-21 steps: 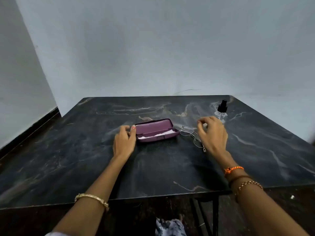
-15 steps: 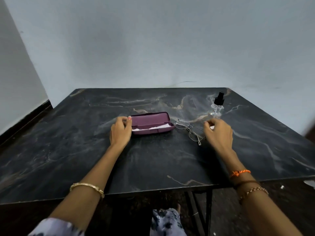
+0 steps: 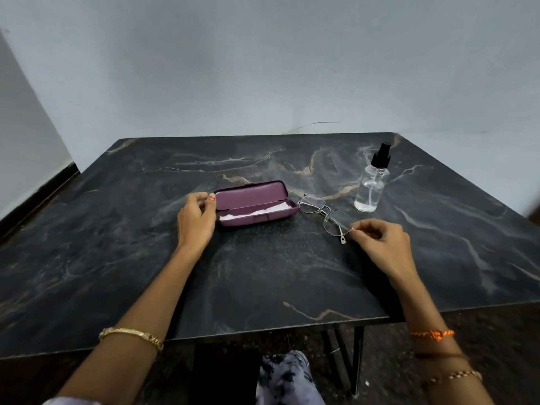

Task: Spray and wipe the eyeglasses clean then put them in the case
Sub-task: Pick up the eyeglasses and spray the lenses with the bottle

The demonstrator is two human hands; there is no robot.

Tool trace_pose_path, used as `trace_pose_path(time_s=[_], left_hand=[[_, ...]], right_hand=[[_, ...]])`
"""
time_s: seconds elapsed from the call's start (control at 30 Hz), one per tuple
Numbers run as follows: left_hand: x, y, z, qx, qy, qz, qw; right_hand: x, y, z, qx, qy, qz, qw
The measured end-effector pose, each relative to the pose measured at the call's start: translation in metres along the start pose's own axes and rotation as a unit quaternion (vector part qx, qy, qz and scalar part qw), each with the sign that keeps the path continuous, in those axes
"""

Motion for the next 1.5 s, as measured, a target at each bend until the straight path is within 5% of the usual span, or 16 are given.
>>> trace_pose_path(time_s=[0.47, 0.8, 0.93, 1.1, 1.5], left_hand=[[0.003, 0.004, -0.001, -0.003, 0.007, 0.019, 1.0], [0.032, 0.011, -0.007, 0.057, 0.154, 0.182, 0.97], [0.053, -0.004, 0.003, -0.014, 0.245, 0.113, 0.963], [0.075, -0.027, 0.02, -0.115, 0.388, -0.026, 0.914], [0.067, -0.03, 0.032, -0.127, 0.449, -0.05, 0.883]], right_hand=[[-0.004, -0.002, -0.003, 0.106, 0.013, -0.063, 0.992], [-0.046, -0.015, -0.013, 0.207, -0.153, -0.148, 0.955], [-0.069, -0.03, 0.008, 0.141, -0.257, -0.161, 0.942], [-0.088, -0.042, 0.05, 0.049, -0.306, -0.168, 0.936], [-0.079, -0.057, 0.085, 0.093, -0.318, -0.162, 0.929]])
Point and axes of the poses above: each hand's wrist, its own y-axis away from the middle knuckle, its own z-axis out of the palm, x = y × z, the point moved 2 cm from there along -y, towards the middle knuckle, and after that the axes turned 13 degrees about x, right-handed, at the moved point
